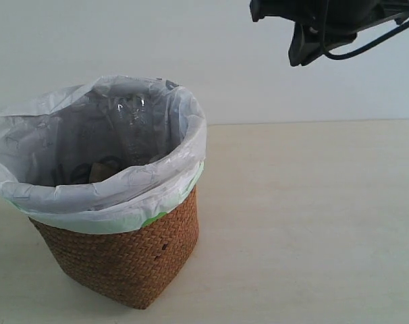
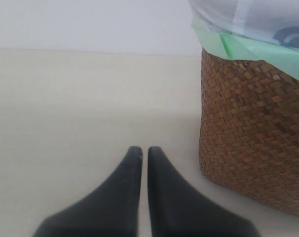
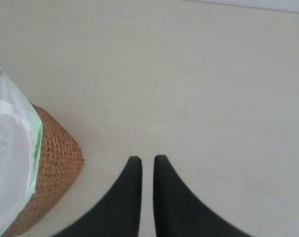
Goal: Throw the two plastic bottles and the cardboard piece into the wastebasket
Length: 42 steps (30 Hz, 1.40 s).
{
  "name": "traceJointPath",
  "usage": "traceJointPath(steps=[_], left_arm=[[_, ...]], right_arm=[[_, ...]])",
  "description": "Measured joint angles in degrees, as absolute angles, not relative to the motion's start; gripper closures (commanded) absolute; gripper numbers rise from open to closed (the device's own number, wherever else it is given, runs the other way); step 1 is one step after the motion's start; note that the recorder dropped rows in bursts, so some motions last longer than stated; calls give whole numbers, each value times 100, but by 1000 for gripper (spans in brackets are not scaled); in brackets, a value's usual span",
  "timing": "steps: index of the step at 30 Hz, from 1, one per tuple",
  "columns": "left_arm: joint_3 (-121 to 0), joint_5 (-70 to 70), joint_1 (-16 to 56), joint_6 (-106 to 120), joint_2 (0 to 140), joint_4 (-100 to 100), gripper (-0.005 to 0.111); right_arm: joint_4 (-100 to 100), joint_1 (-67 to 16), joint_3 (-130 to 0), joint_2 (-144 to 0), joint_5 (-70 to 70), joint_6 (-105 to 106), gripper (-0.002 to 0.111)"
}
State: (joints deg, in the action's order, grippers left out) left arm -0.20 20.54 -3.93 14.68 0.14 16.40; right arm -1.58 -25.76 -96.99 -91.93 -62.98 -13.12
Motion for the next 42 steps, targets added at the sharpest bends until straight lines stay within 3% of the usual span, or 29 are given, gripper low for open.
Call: traceJointPath(steps=[5,12,19,42], left_arm=[[-20,2054,-393,1468,14,1640,103],[-20,2054,-393,1468,14,1640,103],[-20,2054,-393,1468,14,1640,103],[-20,2054,-393,1468,14,1640,103]], right_arm=[[-282,-2576,-9067,-8280,-6260,-1185,106],[-395,-2576,-5961,-6053,-4161,-1106,106],[-441,-2576,-3703,-4574,-2397,-1307,106],[-441,-2576,-3414,-4170,-2433,-1760,106]])
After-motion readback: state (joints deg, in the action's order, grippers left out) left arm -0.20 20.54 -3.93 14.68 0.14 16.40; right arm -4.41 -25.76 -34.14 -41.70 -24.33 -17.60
